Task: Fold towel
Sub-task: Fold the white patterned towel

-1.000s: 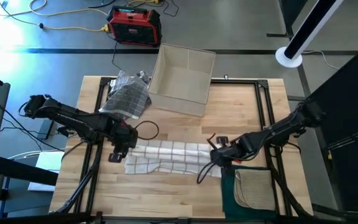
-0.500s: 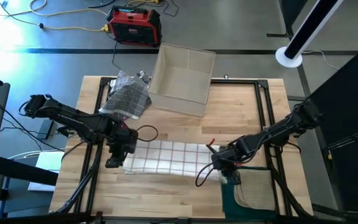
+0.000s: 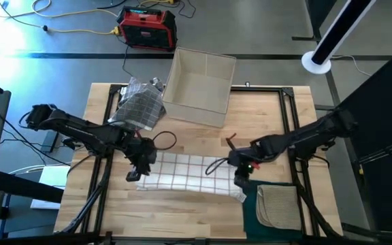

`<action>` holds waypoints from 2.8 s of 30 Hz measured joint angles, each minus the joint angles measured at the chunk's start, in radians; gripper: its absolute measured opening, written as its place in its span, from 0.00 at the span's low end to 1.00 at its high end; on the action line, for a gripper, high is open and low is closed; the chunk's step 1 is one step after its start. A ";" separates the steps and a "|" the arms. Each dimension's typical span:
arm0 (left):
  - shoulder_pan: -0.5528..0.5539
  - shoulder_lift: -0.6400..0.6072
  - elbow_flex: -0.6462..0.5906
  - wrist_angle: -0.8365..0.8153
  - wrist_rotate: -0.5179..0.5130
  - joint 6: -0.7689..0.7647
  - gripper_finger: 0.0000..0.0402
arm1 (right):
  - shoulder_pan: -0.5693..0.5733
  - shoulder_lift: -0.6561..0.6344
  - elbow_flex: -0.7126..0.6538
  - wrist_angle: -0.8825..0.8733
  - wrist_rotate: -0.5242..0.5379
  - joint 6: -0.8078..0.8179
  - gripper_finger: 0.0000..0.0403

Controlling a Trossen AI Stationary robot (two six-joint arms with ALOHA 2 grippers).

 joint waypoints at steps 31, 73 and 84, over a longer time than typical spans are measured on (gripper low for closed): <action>0.215 -0.024 0.017 -0.098 -0.221 -0.261 0.00 | -0.377 0.002 0.124 -0.379 0.381 0.098 0.00; -0.035 0.061 -0.096 -0.038 -0.286 -0.406 0.00 | -0.378 0.033 -0.048 -0.238 0.399 0.281 0.03; -0.027 0.269 -0.091 0.166 -0.424 -0.432 0.00 | -0.263 -0.161 -0.031 -0.188 0.428 0.499 0.03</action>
